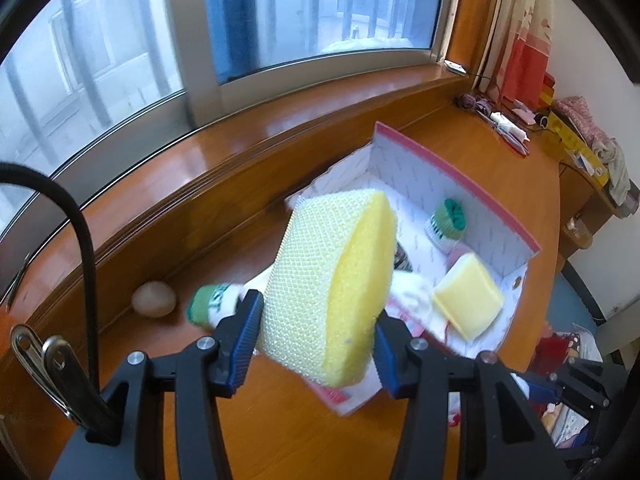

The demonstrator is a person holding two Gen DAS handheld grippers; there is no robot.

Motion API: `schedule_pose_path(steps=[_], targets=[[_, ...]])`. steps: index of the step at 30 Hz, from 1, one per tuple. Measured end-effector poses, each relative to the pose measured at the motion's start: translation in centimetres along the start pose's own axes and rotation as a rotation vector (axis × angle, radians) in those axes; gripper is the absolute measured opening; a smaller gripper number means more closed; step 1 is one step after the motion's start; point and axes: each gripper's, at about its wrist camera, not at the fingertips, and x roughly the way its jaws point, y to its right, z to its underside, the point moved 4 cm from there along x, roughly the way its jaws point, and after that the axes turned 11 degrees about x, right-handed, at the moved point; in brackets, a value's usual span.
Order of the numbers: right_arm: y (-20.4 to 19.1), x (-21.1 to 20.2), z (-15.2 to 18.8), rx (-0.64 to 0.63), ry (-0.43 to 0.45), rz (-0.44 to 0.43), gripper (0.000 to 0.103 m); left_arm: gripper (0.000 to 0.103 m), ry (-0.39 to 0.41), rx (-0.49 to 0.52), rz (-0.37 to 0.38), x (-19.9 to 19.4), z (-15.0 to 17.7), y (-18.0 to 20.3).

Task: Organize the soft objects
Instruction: 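Lift the yellow sponge with the left gripper while the right gripper lifts the sock toward the box, then carry the sponge and sock in both grippers over the box and lower them inside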

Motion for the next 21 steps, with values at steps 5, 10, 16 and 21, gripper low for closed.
schedule_pose_path(steps=[5, 10, 16, 21], targets=[[1.9, 0.2, -1.4, 0.012, 0.015, 0.009, 0.032, 0.053, -0.005, 0.009, 0.012, 1.4, -2.0, 1.4], [3.3, 0.5, -2.9, 0.019, 0.021, 0.012, 0.032, 0.053, -0.014, 0.02, 0.017, 2.9, -3.8, 2.7], [4.6, 1.0, -4.2, 0.025, 0.023, 0.009, 0.032, 0.053, -0.03, 0.028, 0.01, 4.5, -5.3, 3.5], [5.6, 1.6, -5.1, 0.031, 0.023, 0.004, 0.032, 0.053, -0.04, 0.034, 0.004, 5.6, -6.4, 3.8]])
